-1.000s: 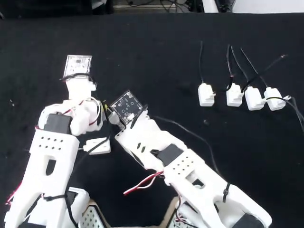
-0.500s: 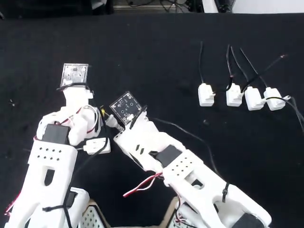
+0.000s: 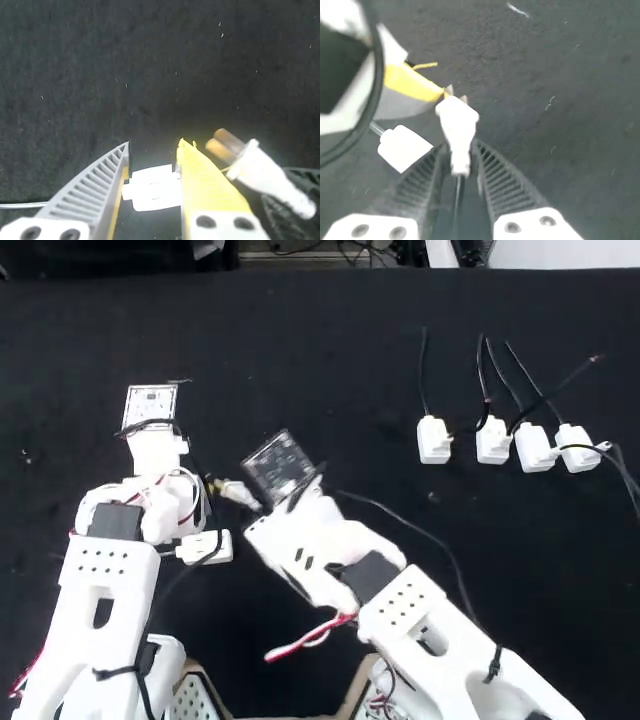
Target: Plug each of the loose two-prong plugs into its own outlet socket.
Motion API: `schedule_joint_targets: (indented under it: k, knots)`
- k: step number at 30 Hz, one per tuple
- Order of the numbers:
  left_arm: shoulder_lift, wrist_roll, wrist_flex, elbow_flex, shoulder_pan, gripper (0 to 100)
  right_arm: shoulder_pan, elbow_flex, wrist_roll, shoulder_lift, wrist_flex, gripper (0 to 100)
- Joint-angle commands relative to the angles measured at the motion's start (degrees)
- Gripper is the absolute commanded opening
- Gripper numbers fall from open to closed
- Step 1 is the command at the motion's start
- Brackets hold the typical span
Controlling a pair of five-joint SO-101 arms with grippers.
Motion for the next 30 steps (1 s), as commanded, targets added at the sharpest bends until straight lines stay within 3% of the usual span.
schedule_joint_targets:
  k: [1, 14, 23, 30]
  knots:
    - [-0.88, 0.26, -0.53, -0.75, -0.40, 16, -0.18, -4.35, -0.09, -2.07, 0.26, 1.1]
    - [-0.44, 0.79, -0.88, -7.78, -2.33, 16, -0.18, -1.27, 2.46, -1.98, -1.14, 1.1]
    - [-0.26, 5.19, -19.08, 3.74, 0.48, 16, -0.18, 3.12, 2.64, -1.89, -5.80, 1.1]
    - [-0.35, 5.19, -24.00, 10.51, 5.67, 16, -0.18, 3.12, 2.20, -1.89, -5.89, 1.1]
